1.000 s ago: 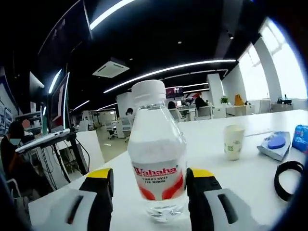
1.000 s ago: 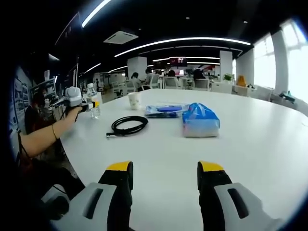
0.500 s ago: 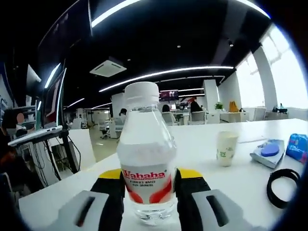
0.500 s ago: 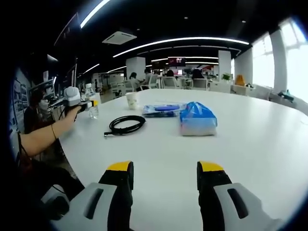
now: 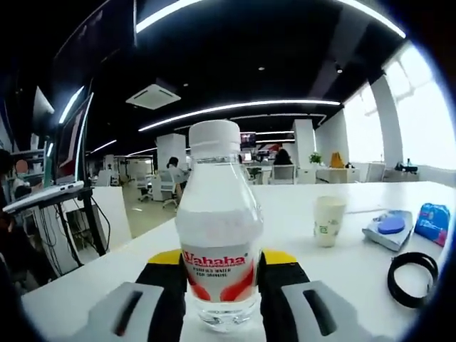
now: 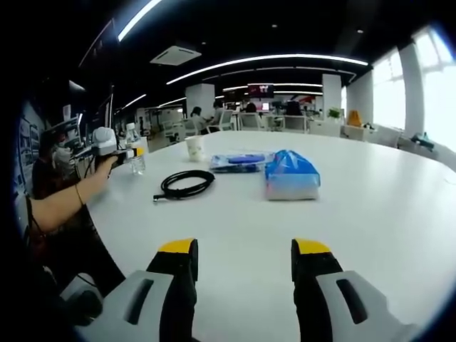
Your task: Arrange the tabletop items into an orderly group along one side of the table until the central work area is clear of visible clutter.
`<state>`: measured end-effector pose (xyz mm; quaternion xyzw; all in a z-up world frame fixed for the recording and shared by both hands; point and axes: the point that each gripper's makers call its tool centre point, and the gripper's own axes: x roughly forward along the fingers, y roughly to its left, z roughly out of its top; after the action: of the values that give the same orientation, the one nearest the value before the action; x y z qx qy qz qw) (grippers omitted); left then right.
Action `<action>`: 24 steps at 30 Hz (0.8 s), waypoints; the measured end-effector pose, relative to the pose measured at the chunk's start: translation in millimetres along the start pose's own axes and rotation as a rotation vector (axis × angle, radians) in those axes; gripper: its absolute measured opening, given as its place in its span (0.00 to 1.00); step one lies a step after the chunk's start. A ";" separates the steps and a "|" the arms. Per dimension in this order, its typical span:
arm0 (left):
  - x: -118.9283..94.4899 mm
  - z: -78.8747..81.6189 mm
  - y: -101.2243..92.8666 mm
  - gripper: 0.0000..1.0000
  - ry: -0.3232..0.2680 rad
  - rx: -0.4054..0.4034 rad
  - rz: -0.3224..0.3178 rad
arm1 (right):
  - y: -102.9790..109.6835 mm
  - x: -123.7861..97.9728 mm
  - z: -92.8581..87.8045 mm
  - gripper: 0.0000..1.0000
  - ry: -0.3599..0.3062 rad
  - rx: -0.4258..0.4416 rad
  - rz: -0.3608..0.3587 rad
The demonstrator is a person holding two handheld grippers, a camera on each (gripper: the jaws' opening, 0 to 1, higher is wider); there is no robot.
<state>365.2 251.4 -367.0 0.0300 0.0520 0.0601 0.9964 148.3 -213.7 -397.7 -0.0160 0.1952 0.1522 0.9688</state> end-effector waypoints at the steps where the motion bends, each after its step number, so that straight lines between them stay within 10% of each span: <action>1: 0.2 0.0 0.1 0.37 0.001 -0.003 -0.002 | -0.1 -0.1 0.0 0.50 0.000 0.000 -0.001; 24: 17.2 7.1 -9.5 0.36 0.005 -0.006 -0.112 | -4.2 -0.2 2.1 0.50 0.020 -0.012 -0.036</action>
<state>384.0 243.7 -362.3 0.0237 0.0560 0.0043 0.9981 150.1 -217.5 -395.7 -0.0268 0.2037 0.1359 0.9692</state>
